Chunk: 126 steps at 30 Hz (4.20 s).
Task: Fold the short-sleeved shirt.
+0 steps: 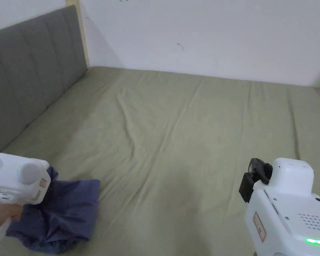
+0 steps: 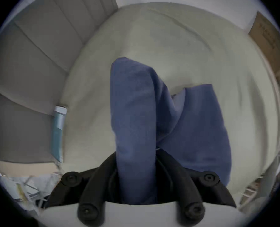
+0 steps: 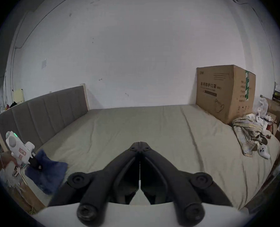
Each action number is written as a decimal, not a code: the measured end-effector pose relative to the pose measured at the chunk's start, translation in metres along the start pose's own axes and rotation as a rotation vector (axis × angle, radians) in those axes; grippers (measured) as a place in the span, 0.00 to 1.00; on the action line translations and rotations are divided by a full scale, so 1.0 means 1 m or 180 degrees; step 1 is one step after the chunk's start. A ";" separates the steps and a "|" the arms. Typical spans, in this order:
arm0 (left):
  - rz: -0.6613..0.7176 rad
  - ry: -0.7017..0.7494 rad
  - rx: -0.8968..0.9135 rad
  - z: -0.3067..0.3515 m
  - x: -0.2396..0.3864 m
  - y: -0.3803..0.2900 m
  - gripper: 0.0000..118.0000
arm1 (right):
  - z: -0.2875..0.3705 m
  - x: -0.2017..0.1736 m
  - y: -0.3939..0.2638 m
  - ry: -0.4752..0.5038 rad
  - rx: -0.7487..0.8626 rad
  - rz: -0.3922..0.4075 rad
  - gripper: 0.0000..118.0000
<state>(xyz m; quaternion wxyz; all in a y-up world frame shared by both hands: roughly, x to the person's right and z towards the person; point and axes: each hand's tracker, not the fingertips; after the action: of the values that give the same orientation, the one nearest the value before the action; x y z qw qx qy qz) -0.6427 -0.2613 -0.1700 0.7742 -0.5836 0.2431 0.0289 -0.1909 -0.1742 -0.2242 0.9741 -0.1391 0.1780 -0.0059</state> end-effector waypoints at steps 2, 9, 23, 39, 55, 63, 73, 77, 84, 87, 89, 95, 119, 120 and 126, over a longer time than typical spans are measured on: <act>-0.0007 0.0163 0.0115 -0.004 0.000 0.003 0.13 | -0.003 -0.003 -0.001 -0.0009 -0.0018 0.0049 0.01; 0.0137 0.0248 0.0349 0.003 0.004 0.002 0.93 | -0.007 -0.006 -0.004 0.0048 -0.0106 0.0113 0.01; 0.0196 -0.0498 0.1042 0.114 0.098 -0.033 0.00 | 0.009 0.024 -0.001 0.0114 -0.0250 -0.0062 0.01; 0.0280 -0.0371 0.2887 0.276 0.213 -0.055 0.00 | 0.044 0.076 0.072 -0.0103 0.0299 0.0054 0.01; 0.0364 -0.0278 0.3550 0.331 0.240 -0.065 0.52 | 0.063 0.082 0.104 -0.0204 0.0653 0.0141 0.34; 0.0262 -0.0420 0.3585 0.330 0.237 -0.072 0.89 | 0.062 0.083 0.099 -0.0286 0.0708 0.0153 0.71; 0.0253 -0.0714 0.3692 0.334 0.236 -0.081 0.91 | 0.058 0.085 0.095 -0.0285 0.0633 0.0176 0.75; 0.0300 -0.0631 0.3743 0.334 0.236 -0.082 0.91 | 0.057 0.087 0.094 -0.0275 0.0593 0.0161 0.75; 0.0399 -0.0990 0.3557 0.331 0.226 -0.080 0.91 | 0.059 0.084 0.091 -0.0387 0.0662 0.0239 0.75; 0.0329 -0.1005 0.3451 0.328 0.228 -0.078 0.91 | 0.059 0.085 0.092 -0.0360 0.0653 0.0237 0.75; 0.0320 -0.0981 0.3460 0.327 0.230 -0.080 0.91 | 0.059 0.085 0.093 -0.0351 0.0649 0.0221 0.75; 0.0294 -0.1024 0.3398 0.328 0.227 -0.076 0.91 | 0.058 0.086 0.089 -0.0394 0.0616 0.0261 0.75; 0.0071 -0.0917 0.3503 0.322 0.238 -0.083 0.91 | 0.055 0.093 0.076 -0.0443 0.0463 0.0297 0.75; 0.0071 -0.0906 0.3492 0.323 0.238 -0.083 0.91 | 0.055 0.093 0.075 -0.0440 0.0461 0.0295 0.75; 0.0060 -0.0848 0.3551 0.321 0.241 -0.085 0.91 | 0.054 0.093 0.074 -0.0437 0.0442 0.0296 0.75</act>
<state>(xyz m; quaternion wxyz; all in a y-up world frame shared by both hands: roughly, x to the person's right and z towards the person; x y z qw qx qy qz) -0.2930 -0.0507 -0.1290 0.9887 -0.0758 0.1271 -0.0235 -0.0877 -0.0942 -0.2282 0.9905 -0.0629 0.1163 0.0365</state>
